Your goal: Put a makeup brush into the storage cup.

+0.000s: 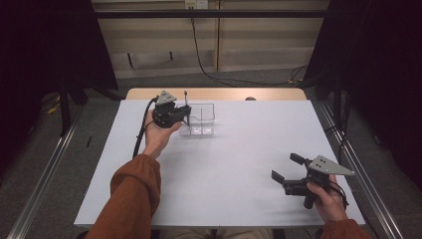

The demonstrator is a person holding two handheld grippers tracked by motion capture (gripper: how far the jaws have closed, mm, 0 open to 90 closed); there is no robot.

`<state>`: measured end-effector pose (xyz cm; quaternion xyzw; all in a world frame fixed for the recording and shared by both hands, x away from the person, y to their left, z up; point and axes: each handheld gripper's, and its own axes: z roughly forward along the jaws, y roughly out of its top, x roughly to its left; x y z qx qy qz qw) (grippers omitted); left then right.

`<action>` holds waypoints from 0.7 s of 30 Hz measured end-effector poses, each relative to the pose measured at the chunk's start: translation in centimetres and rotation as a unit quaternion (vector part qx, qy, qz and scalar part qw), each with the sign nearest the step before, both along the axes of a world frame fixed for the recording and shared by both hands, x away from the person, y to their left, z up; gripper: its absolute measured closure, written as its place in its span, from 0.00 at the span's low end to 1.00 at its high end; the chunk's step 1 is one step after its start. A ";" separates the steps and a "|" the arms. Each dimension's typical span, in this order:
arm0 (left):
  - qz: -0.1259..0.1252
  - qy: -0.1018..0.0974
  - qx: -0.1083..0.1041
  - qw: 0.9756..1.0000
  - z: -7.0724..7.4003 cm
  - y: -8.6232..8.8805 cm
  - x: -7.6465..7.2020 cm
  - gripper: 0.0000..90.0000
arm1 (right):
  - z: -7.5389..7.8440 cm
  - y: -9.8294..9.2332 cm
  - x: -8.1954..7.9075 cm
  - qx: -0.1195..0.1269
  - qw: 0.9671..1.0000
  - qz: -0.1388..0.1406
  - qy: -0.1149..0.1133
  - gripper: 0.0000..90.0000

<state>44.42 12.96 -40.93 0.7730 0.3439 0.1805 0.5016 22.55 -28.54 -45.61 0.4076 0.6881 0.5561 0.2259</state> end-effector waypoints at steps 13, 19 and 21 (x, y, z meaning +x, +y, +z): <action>0.016 -0.007 -0.021 1.000 0.2 0.1 0.2 0.70 | 0.0 0.0 0.0 -0.001 1.000 0.000 0.001 0.02; 0.024 -0.010 -0.029 0.999 0.4 0.6 0.3 0.54 | -0.1 -0.1 0.2 0.001 1.000 0.000 0.003 0.02; 0.023 -0.012 -0.023 0.999 0.4 0.8 0.4 0.51 | -0.2 -0.2 0.3 0.001 1.000 0.001 0.004 0.02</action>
